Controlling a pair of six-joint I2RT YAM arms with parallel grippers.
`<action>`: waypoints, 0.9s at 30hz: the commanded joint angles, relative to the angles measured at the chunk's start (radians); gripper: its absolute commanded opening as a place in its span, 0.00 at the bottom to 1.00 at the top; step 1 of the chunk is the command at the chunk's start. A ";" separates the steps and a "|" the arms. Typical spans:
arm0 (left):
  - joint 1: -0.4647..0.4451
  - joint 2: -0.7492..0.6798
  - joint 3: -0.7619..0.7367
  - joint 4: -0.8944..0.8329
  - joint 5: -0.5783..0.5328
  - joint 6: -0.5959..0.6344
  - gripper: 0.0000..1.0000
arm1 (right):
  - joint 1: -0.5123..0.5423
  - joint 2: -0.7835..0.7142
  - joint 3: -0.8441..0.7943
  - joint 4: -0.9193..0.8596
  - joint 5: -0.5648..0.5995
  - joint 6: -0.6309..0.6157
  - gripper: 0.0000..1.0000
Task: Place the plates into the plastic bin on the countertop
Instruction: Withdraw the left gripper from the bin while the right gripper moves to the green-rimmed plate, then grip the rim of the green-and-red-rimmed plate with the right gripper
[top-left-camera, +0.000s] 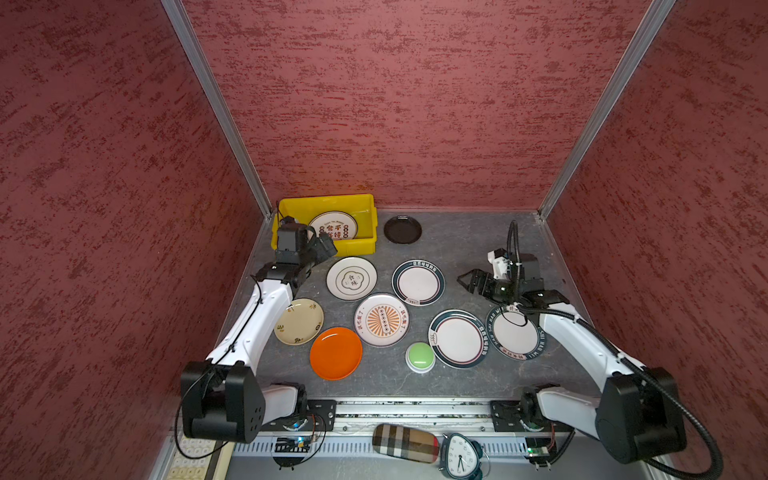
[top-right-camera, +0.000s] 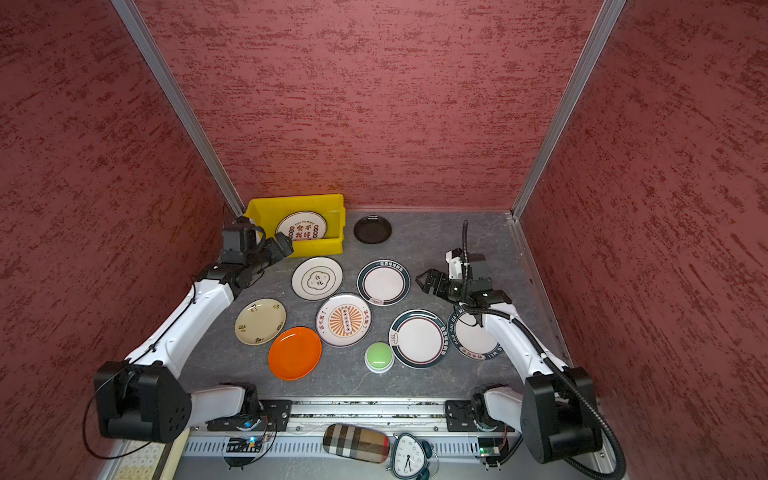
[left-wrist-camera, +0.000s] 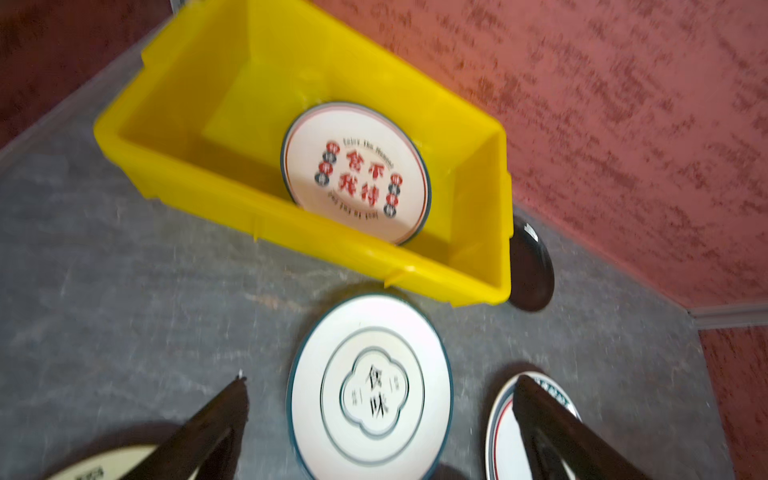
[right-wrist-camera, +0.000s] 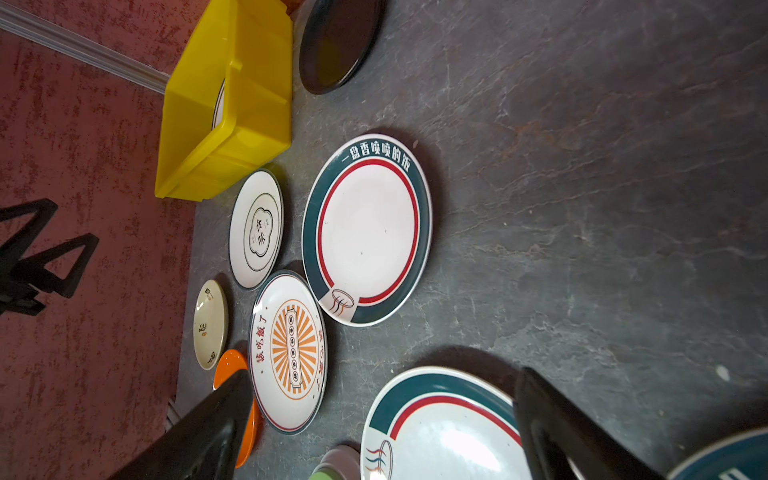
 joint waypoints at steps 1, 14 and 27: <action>-0.020 -0.056 -0.071 0.009 0.087 -0.055 0.99 | -0.008 0.024 0.030 -0.067 -0.063 -0.031 0.99; -0.045 -0.024 -0.171 0.194 0.227 -0.158 0.99 | -0.011 0.135 0.012 0.123 -0.142 0.058 0.98; -0.069 0.006 -0.142 0.222 0.304 -0.187 0.99 | -0.011 0.421 0.082 0.302 -0.117 0.109 0.69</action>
